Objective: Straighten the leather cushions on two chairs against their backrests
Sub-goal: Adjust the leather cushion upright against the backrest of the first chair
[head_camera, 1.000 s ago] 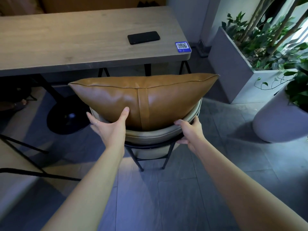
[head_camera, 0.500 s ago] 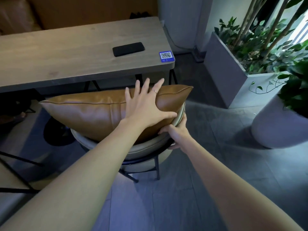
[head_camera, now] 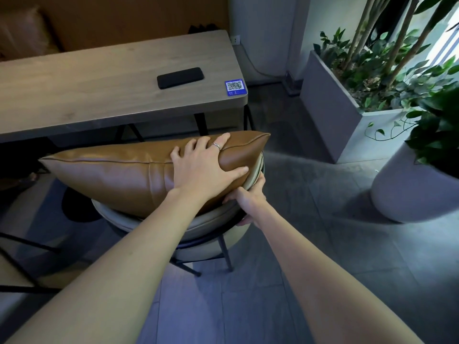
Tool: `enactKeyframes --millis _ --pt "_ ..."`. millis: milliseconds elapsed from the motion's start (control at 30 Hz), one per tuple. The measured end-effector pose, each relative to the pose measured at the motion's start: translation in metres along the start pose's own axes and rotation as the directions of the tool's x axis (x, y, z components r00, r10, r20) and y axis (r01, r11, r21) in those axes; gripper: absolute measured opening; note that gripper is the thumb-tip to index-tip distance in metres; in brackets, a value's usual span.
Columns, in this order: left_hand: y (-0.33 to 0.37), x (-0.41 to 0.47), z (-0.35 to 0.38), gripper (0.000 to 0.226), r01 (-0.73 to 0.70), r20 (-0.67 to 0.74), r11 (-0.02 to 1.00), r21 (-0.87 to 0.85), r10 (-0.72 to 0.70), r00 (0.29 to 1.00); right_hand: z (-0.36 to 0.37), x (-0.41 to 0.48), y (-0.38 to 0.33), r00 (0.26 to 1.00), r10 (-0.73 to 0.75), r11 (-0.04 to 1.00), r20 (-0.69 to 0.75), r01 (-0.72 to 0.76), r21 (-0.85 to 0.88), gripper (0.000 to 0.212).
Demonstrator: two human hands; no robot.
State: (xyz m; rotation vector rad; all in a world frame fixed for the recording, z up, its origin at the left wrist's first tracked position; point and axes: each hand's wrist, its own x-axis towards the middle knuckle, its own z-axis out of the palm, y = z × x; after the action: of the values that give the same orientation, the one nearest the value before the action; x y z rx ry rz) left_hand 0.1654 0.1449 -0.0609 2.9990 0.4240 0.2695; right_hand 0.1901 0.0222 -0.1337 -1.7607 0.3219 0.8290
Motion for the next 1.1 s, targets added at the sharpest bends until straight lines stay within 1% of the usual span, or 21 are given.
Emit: enactKeyframes --millis 200,433,533,600,700,800,833,967,1100 --pt "0.010 -0.005 -0.002 0.086 -0.001 0.018 1.000 -0.009 0.001 1.000 -0.008 -0.006 0.002 0.999 0.037 0.998 0.038 -0.039 0.058 0.126" --pt "-0.002 -0.028 -0.004 0.087 0.025 -0.012 1.000 -0.003 -0.025 1.000 -0.003 -0.017 0.020 0.996 0.028 1.000 0.088 -0.028 0.007 0.132" --pt "-0.003 -0.028 -0.005 0.088 0.012 -0.011 1.000 -0.025 -0.012 1.000 -0.004 -0.017 0.019 0.995 0.022 0.999 0.100 -0.025 0.028 0.133" --pt "-0.004 -0.028 -0.004 0.087 0.000 -0.011 0.999 -0.042 -0.001 1.000 -0.004 -0.018 0.021 0.992 0.045 0.999 0.115 -0.048 0.021 0.131" --pt "-0.007 -0.027 -0.002 0.086 -0.010 -0.005 0.997 -0.070 0.010 1.000 -0.008 -0.016 0.026 0.980 0.086 0.996 0.177 -0.082 -0.034 0.132" --pt "-0.007 -0.026 0.001 0.087 -0.010 -0.007 0.997 -0.074 0.010 1.000 -0.016 -0.012 0.028 0.965 0.075 0.997 0.253 -0.079 0.005 0.139" --pt "-0.007 -0.026 0.002 0.087 -0.008 -0.008 0.997 -0.075 0.008 1.000 -0.017 -0.012 0.029 0.966 0.059 0.997 0.250 -0.070 0.037 0.139" --pt "-0.007 -0.027 0.003 0.085 -0.008 -0.003 0.996 -0.084 0.007 1.000 -0.007 -0.015 0.040 0.989 -0.029 0.988 0.144 0.007 0.153 0.132" --pt "-0.011 -0.033 0.000 0.084 -0.023 0.006 0.996 -0.091 0.023 1.000 0.002 -0.022 0.050 0.993 -0.036 0.982 0.116 0.013 0.186 0.130"
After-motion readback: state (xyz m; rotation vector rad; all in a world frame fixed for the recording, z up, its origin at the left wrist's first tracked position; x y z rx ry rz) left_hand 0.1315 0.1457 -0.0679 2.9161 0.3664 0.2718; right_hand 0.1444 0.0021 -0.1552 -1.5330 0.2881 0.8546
